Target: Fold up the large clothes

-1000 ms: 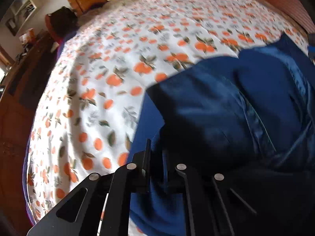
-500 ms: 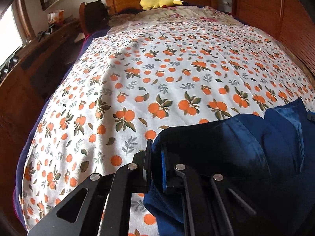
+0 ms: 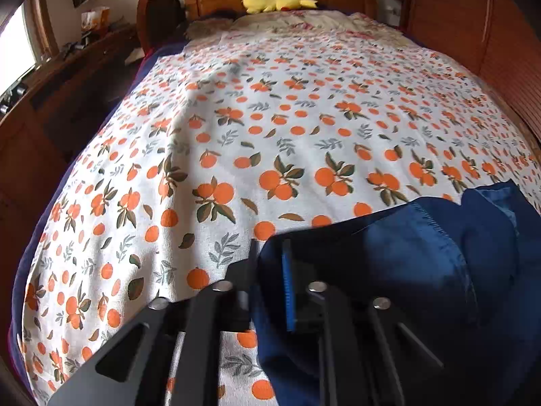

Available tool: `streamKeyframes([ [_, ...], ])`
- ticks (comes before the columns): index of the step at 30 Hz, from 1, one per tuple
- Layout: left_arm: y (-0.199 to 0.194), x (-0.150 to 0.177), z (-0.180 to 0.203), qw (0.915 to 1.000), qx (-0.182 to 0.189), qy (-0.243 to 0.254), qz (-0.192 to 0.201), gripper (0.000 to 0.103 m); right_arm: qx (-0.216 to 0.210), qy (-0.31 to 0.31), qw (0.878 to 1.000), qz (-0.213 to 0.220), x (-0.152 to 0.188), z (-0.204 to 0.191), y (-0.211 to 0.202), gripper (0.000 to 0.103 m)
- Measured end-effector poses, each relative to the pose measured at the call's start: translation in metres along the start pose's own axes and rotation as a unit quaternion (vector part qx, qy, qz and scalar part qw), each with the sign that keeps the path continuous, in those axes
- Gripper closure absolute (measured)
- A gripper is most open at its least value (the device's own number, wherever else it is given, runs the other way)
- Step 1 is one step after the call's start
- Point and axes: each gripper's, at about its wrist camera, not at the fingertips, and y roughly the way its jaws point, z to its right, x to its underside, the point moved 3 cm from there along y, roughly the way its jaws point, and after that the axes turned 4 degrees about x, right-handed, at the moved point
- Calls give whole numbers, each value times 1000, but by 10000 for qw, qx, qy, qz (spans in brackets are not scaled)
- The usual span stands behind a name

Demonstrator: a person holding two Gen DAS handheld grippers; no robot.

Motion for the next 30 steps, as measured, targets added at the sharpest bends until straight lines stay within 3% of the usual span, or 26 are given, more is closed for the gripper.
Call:
streamKeyframes([
  [2,-11,3,4,9999,-6,72,142,40,71,-145,9998,-65,3,-8,2,98],
  [4,-28,7,10,9992,-33,195,337,30,-31,-292,9996,-4,2,-19,-3,67],
  [6,-43,11,17,9985,-36,295,467,21,-103,-425,9990,43,0,-30,-12,65],
  [9,-66,17,32,9965,70,376,744,14,-234,-734,9968,213,-9,-61,-38,61],
  [14,-90,33,62,9922,540,315,1081,13,-711,-1131,9903,376,-13,-127,-64,59],
  [16,-94,40,71,9906,716,285,1130,13,-955,-1274,9869,253,-9,-157,-56,59],
  [20,-104,54,87,9875,737,294,1362,13,-1041,-1595,9815,-165,12,-199,-27,59],
  [27,-110,79,85,9818,1095,-2,1549,12,-1280,-2030,9680,-737,57,-229,-16,59],
  [30,-105,91,78,9799,1191,-170,1588,11,-1196,-2178,9638,-963,73,-234,-10,59],
])
